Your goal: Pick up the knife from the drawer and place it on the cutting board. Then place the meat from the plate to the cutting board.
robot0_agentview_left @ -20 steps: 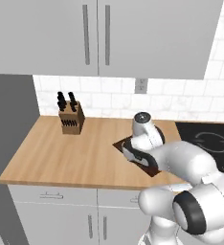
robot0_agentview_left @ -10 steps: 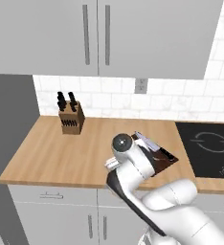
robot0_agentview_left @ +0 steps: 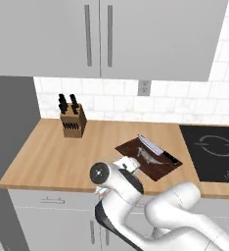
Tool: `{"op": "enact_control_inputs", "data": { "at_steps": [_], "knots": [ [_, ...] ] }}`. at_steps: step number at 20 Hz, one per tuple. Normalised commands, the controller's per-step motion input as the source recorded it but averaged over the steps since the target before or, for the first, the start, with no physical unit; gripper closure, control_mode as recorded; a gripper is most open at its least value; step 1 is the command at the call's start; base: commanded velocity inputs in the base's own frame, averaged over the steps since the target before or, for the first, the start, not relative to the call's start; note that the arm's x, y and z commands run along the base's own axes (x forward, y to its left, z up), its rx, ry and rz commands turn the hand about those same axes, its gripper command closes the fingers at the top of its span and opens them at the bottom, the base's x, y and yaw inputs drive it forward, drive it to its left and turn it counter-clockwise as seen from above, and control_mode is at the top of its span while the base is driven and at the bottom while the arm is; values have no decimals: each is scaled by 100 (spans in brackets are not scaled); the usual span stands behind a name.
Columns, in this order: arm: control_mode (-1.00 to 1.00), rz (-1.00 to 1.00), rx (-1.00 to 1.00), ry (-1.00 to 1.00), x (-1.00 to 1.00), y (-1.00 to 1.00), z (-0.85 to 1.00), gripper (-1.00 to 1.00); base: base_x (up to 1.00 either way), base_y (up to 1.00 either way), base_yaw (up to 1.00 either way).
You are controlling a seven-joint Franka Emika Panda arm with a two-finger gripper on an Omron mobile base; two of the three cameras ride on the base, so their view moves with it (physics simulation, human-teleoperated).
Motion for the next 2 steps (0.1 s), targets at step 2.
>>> {"op": "enact_control_inputs", "data": {
  "at_steps": [2],
  "knots": [
    [-100,0,-1,1,0,0,-1,-100,0,0,0]
  ]
}}
